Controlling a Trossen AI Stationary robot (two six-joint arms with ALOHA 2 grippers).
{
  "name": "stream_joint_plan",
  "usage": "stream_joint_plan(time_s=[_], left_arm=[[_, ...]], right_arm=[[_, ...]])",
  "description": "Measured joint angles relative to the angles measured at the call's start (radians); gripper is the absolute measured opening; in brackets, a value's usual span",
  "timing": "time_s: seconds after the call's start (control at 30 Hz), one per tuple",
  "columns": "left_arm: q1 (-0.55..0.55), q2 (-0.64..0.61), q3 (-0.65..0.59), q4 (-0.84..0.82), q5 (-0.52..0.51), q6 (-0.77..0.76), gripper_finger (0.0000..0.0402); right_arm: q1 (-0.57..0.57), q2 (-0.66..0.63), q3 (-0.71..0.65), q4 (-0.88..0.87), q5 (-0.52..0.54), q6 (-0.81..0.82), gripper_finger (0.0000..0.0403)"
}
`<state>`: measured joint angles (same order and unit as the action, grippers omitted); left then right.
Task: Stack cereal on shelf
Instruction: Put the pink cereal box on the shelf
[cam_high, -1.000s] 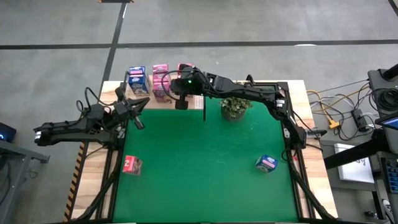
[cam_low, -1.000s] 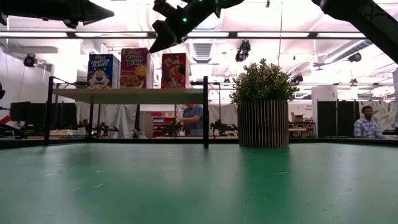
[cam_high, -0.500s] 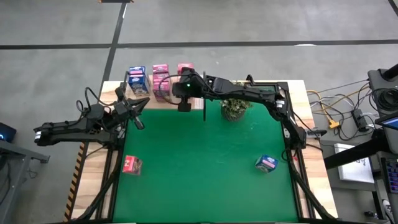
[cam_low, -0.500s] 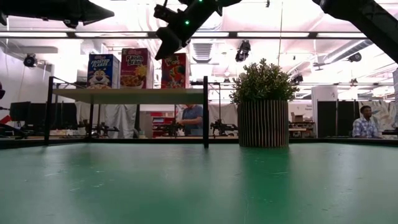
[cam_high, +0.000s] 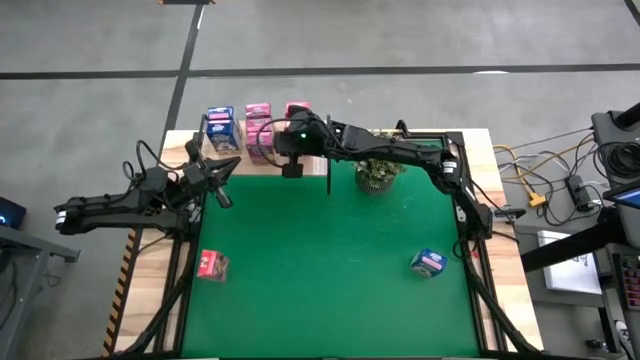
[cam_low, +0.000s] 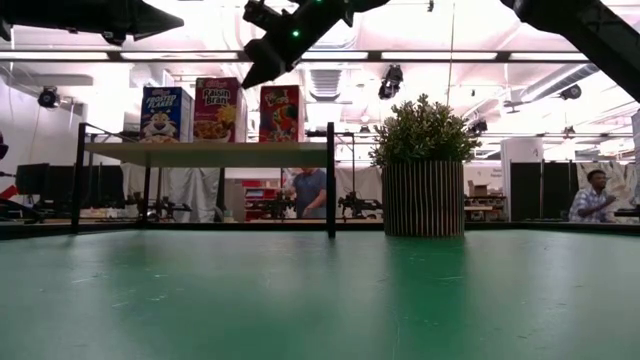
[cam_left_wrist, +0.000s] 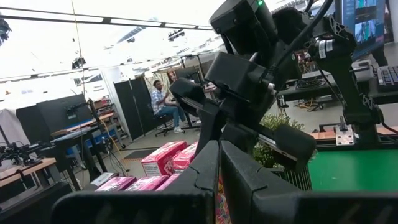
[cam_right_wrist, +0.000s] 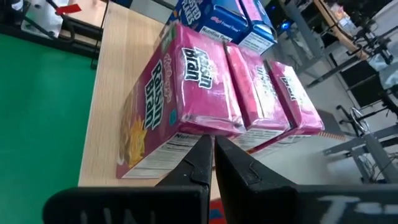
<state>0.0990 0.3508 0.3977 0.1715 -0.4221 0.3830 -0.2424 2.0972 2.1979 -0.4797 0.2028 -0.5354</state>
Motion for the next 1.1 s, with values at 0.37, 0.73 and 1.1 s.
stream_joint_plan(time_s=[0.37, 0.73, 1.1], left_arm=[[0.000, 0.000, 0.000, 0.000, 0.000, 0.000, 0.0000], [0.000, 0.000, 0.000, -0.007, -0.009, 0.000, 0.0000], [0.002, 0.034, 0.000, -0.160, -0.381, 0.053, 0.0000]], right_arm=[[0.000, 0.000, 0.000, 0.036, -0.027, 0.000, 0.0009], [0.003, -0.004, 0.004, 0.015, 0.057, -0.014, 0.0009], [0.050, -0.049, 0.008, 0.019, 0.017, -0.015, 0.0009]])
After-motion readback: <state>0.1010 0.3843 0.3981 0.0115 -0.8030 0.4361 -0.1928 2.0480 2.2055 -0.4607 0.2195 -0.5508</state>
